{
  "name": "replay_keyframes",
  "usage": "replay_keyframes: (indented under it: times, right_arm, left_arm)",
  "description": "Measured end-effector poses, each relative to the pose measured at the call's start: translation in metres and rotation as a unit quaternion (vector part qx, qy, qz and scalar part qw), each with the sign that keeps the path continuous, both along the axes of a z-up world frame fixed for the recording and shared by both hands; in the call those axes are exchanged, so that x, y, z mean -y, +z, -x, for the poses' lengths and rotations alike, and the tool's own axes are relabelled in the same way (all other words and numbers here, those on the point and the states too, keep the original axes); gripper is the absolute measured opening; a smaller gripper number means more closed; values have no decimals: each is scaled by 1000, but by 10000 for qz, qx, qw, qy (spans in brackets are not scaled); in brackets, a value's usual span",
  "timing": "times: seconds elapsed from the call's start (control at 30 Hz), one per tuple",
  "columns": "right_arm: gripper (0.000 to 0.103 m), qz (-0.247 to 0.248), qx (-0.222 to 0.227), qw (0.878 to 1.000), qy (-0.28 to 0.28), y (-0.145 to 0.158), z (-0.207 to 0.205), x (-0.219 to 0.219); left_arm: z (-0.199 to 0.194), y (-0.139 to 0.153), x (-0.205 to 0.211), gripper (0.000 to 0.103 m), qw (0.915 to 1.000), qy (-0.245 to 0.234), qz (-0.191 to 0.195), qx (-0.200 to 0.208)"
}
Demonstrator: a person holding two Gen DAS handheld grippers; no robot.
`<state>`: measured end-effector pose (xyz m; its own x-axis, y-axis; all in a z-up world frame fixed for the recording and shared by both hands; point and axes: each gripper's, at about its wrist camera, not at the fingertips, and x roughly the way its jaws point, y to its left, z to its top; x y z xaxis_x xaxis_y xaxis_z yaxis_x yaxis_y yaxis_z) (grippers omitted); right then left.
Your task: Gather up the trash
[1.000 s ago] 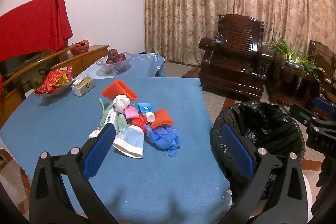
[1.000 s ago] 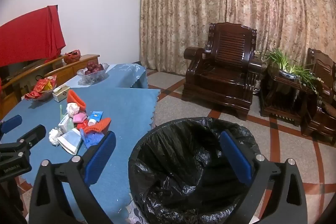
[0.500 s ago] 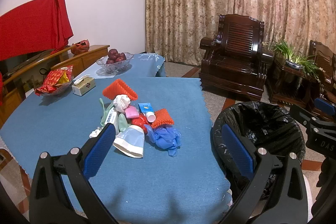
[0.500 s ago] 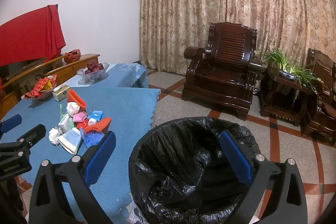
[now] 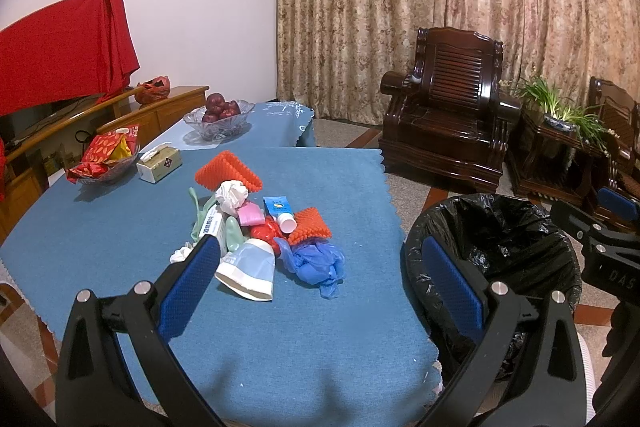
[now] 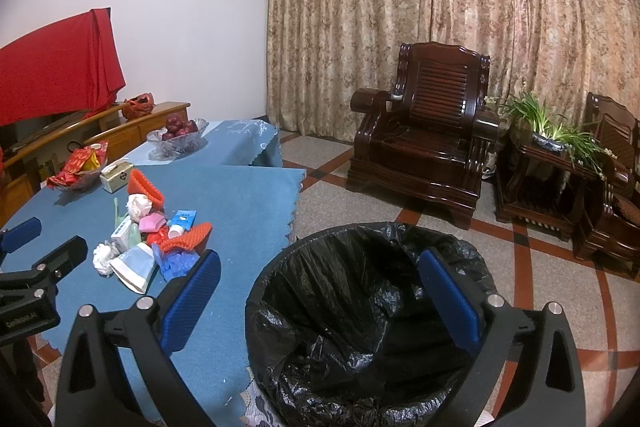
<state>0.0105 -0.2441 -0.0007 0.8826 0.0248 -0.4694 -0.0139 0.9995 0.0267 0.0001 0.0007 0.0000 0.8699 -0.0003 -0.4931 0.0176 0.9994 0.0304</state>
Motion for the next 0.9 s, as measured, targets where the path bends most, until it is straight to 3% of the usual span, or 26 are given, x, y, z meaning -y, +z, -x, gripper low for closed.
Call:
replay_keyframes:
  times: [0.9]
  right_arm:
    - [97, 5, -17, 10000, 8, -4, -2, -1]
  left_arm:
    - [0, 0, 0, 98, 10000, 1, 3, -7]
